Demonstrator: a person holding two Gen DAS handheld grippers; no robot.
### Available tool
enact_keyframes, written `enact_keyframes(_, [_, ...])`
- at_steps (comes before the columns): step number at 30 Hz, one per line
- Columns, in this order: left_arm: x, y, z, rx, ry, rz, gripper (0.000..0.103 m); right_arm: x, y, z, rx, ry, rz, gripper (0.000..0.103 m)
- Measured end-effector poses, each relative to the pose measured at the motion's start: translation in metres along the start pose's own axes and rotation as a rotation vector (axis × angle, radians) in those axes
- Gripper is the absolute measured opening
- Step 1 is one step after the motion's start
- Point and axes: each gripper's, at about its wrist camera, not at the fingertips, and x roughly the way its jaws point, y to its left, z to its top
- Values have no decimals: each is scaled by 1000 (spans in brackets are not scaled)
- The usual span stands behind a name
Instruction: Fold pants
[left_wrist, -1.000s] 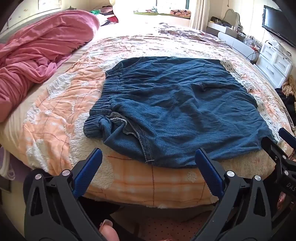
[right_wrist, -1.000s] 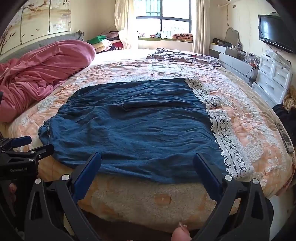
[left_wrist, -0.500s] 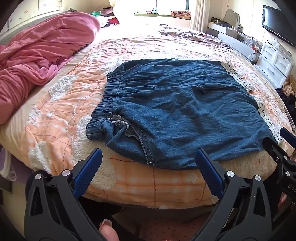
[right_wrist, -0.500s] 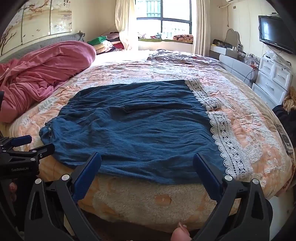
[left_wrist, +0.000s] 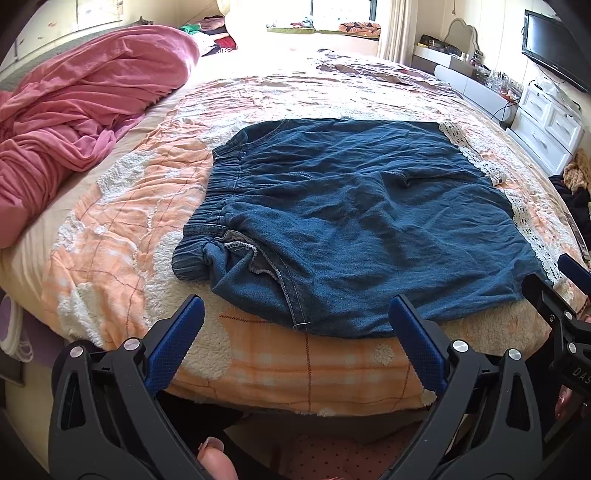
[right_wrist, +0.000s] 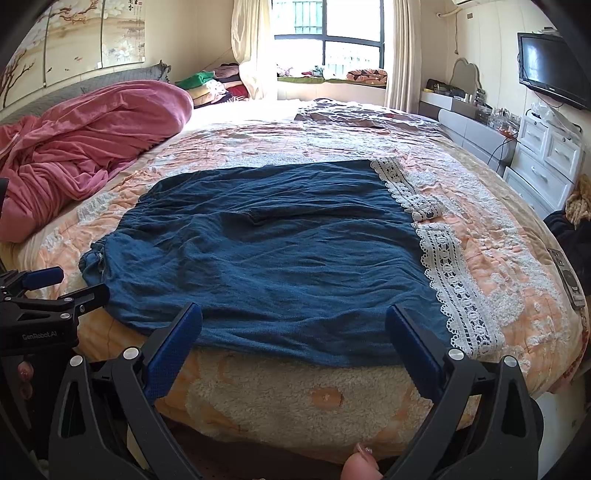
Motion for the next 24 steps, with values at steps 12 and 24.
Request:
enact_keyframes(12, [-1,0,-1,3,-6,2,94,0,-1,-1,2,1,-4,99])
enact_keyframes(24, [-1,0,0,2,-9,4,94,2,-2,-1,8,-1,-5,99])
